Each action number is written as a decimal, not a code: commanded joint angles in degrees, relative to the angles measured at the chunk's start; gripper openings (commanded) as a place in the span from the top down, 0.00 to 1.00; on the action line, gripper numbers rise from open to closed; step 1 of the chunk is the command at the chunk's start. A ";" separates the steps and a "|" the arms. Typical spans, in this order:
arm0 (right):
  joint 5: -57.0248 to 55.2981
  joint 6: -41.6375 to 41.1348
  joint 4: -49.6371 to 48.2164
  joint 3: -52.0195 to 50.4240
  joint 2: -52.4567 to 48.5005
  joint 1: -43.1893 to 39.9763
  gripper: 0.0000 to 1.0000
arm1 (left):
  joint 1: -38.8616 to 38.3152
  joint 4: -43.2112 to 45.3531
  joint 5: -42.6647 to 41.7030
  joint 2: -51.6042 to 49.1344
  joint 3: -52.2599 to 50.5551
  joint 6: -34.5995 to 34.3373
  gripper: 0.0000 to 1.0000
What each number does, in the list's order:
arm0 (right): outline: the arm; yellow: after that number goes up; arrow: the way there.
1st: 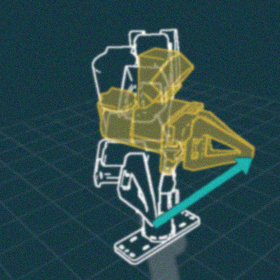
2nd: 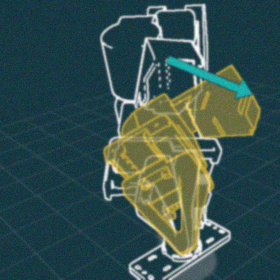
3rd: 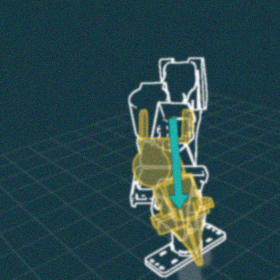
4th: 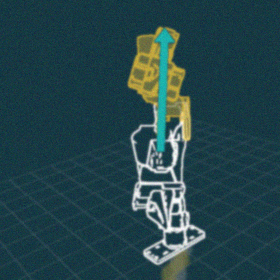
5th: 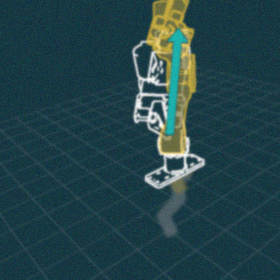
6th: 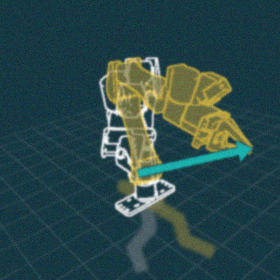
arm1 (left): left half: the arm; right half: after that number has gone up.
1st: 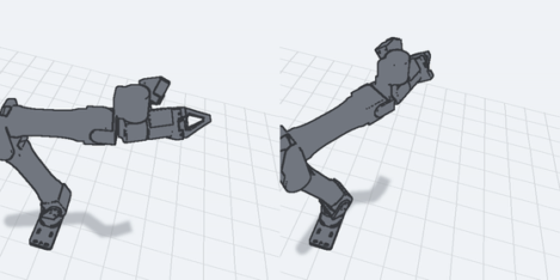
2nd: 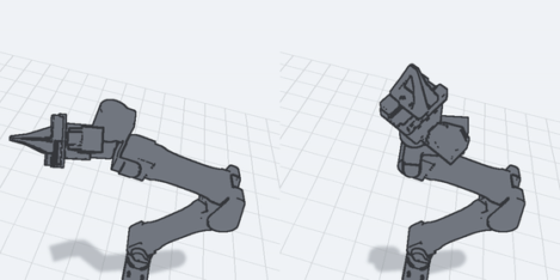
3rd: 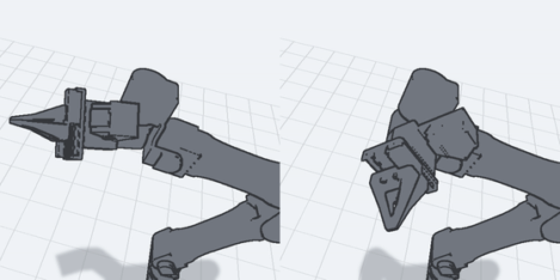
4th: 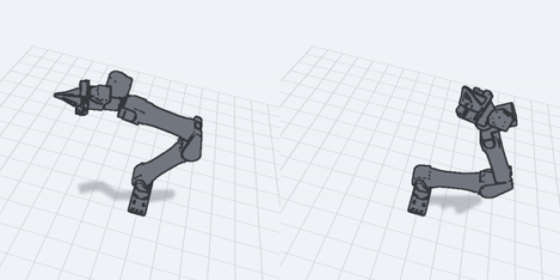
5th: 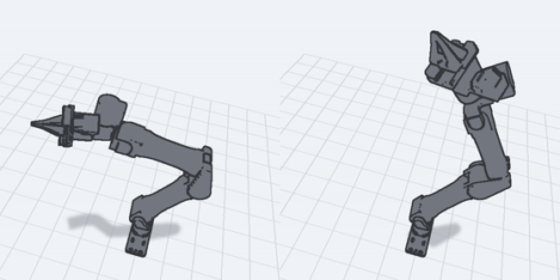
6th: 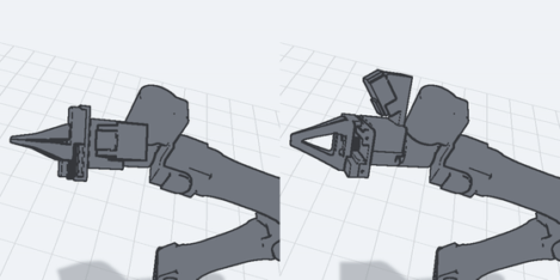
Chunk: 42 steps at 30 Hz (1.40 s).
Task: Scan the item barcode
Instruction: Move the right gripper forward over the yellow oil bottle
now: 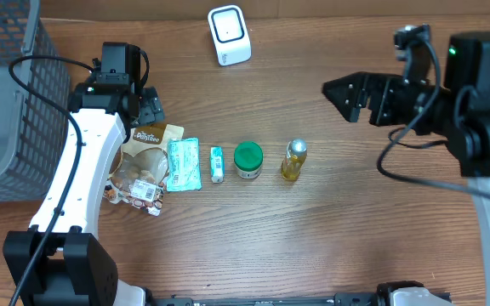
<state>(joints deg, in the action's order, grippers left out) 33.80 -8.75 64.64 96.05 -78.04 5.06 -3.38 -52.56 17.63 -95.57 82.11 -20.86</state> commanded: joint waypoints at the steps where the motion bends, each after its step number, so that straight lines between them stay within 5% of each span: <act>1: 8.13 -0.26 -0.37 1.42 -2.19 1.25 0.14 | -0.39 0.09 0.76 -0.33 0.22 0.07 0.00; 15: -32.79 -17.57 5.44 1.42 -14.43 18.91 0.25 | -0.39 0.09 0.76 -0.79 0.22 0.07 0.00; 42: -36.70 -22.97 10.16 -4.15 -24.74 21.99 0.20 | -0.39 0.09 0.79 -1.46 0.22 0.07 0.01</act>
<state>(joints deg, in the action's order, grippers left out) -1.96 -31.29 75.42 92.58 -102.78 27.03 -3.38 -52.56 17.63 -96.16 82.11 -20.86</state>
